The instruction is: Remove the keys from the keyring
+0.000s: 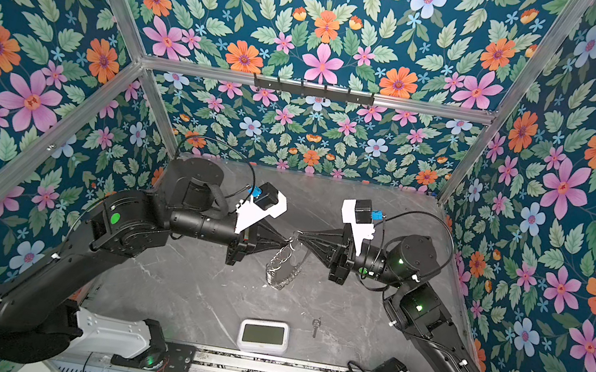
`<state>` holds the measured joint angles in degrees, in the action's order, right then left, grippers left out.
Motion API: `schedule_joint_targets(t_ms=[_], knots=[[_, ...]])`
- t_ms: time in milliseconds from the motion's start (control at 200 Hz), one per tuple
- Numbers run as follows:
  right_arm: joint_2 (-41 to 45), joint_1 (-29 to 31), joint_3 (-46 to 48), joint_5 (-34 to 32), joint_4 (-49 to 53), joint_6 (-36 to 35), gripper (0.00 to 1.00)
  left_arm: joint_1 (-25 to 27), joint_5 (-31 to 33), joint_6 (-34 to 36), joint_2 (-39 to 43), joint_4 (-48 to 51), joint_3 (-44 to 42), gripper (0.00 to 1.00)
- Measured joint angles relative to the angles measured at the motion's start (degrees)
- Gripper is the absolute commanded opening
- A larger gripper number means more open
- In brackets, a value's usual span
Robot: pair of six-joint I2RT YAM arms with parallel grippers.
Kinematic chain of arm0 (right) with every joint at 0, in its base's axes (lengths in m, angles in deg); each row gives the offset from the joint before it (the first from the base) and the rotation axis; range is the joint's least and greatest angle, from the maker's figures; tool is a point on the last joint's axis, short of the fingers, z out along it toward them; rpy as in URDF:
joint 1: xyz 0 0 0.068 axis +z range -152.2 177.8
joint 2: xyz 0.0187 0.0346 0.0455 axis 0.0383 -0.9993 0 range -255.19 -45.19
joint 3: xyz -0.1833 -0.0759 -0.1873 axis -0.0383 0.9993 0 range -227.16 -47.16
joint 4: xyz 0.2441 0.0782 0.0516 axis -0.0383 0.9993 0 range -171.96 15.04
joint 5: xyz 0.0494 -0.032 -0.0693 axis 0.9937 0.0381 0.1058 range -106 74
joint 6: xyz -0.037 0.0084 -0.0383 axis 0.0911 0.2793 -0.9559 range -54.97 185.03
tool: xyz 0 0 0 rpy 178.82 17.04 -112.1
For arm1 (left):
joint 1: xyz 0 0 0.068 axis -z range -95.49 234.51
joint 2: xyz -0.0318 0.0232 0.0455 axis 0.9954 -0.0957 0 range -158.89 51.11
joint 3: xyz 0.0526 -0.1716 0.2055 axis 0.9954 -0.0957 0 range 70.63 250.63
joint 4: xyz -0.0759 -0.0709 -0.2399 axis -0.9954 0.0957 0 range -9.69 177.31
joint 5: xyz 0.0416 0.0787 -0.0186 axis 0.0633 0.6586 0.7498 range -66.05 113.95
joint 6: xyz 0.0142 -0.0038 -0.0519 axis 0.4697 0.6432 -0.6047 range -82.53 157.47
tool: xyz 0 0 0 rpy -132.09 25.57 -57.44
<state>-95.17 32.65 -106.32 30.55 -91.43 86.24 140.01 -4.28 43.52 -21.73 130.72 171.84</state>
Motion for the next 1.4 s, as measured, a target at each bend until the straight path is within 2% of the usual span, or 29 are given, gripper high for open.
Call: schedule_joint_targets(t_ms=[340,540,710,810,1035,1260,1400], knots=[[0.3,0.0,-0.7,0.1,-0.5,-0.7,0.00,0.0,6.4,-1.2,2.3,0.7,-0.5,0.00],[0.3,0.1,-0.8,-0.3,2.0,-1.9,0.00,0.0,9.7,-2.7,6.4,-4.0,-2.3,0.00],[1.0,-0.3,0.2,-2.4,5.8,-3.4,0.00,0.0,10.8,-3.1,6.1,-6.7,-4.3,0.00],[1.2,-0.6,2.3,-5.7,8.4,-3.8,0.00,0.0,12.9,-4.4,6.9,-9.4,-11.0,0.00],[1.8,-1.5,11.0,-15.3,15.4,-4.5,0.00,-1.0,20.3,-11.1,11.3,-21.0,-35.5,0.00],[-4.6,-1.6,19.4,-23.3,16.8,-2.6,0.00,-10.1,23.5,-20.9,13.2,-35.5,-54.6,0.00],[-12.1,-1.6,18.8,-26.7,15.5,-0.7,0.00,-15.5,22.0,-25.7,10.8,-43.5,-61.9,0.00]])
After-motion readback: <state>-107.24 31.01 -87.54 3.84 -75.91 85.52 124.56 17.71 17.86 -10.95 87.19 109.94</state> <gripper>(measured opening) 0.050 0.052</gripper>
